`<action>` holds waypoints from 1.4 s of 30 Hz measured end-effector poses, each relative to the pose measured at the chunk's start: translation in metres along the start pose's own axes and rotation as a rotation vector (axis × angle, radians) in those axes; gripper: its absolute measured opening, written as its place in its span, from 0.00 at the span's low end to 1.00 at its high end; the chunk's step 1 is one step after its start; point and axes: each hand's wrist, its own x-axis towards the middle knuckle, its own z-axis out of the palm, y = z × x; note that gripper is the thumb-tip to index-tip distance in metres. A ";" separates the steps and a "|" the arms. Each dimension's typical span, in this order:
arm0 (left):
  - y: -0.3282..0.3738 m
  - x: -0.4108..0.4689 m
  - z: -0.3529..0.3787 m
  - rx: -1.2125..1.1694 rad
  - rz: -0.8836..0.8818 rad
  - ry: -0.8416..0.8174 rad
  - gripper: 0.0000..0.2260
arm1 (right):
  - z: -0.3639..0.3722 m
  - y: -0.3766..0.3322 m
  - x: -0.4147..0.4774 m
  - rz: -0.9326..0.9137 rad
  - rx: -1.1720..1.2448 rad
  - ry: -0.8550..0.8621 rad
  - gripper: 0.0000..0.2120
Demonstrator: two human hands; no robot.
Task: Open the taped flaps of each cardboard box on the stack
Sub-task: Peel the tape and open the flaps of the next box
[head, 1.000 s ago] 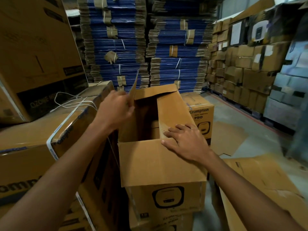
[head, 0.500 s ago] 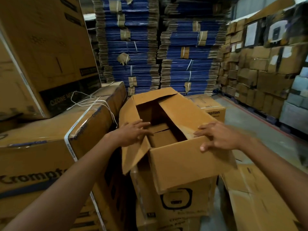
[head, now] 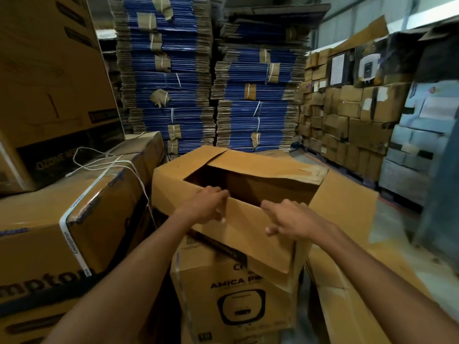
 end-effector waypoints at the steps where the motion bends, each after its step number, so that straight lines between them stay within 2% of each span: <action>1: -0.014 -0.002 0.001 0.009 -0.050 -0.012 0.29 | -0.003 0.012 -0.006 0.018 -0.041 -0.003 0.19; 3: -0.039 -0.008 0.004 0.036 -0.156 -0.038 0.27 | -0.009 0.040 -0.017 0.094 -0.097 -0.012 0.19; 5: -0.052 -0.013 0.007 -0.014 -0.215 -0.038 0.22 | -0.013 0.060 -0.024 0.179 -0.138 0.019 0.20; 8: -0.040 -0.013 0.010 -0.049 -0.162 0.022 0.15 | -0.006 0.053 -0.012 0.183 -0.175 0.105 0.18; 12: 0.011 -0.006 0.012 -0.035 -0.059 0.067 0.13 | 0.021 -0.002 0.027 0.064 -0.030 0.199 0.21; 15: 0.030 -0.003 0.005 -0.113 -0.117 -0.019 0.26 | 0.038 -0.025 0.046 0.024 -0.065 0.319 0.18; 17: 0.029 -0.002 -0.002 -0.055 -0.160 -0.040 0.35 | 0.043 -0.023 0.047 0.038 -0.050 0.368 0.19; 19: 0.025 -0.002 -0.010 -0.025 -0.186 -0.021 0.37 | 0.047 -0.016 0.046 0.051 -0.020 0.374 0.21; 24: -0.002 -0.011 -0.048 0.279 -0.261 0.348 0.23 | 0.057 -0.008 0.036 0.043 0.021 0.395 0.22; 26: -0.029 -0.025 -0.061 0.319 -0.357 0.409 0.19 | 0.061 -0.005 0.031 0.041 0.031 0.409 0.22; 28: -0.054 -0.043 -0.065 0.322 -0.527 0.346 0.18 | 0.063 -0.003 0.029 0.030 0.026 0.425 0.21; 31: -0.080 -0.055 -0.053 0.240 -0.728 0.178 0.29 | 0.065 -0.002 0.030 0.019 0.031 0.437 0.21; 34: -0.082 -0.053 -0.017 0.015 -0.716 0.055 0.37 | 0.067 -0.002 0.033 0.021 0.030 0.458 0.23; 38: -0.072 -0.033 0.014 -0.273 -0.694 0.041 0.46 | 0.066 -0.003 0.033 0.022 0.002 0.474 0.22; 42: -0.056 -0.019 0.017 -0.342 -0.798 0.052 0.41 | 0.046 -0.011 0.033 0.040 0.114 0.432 0.22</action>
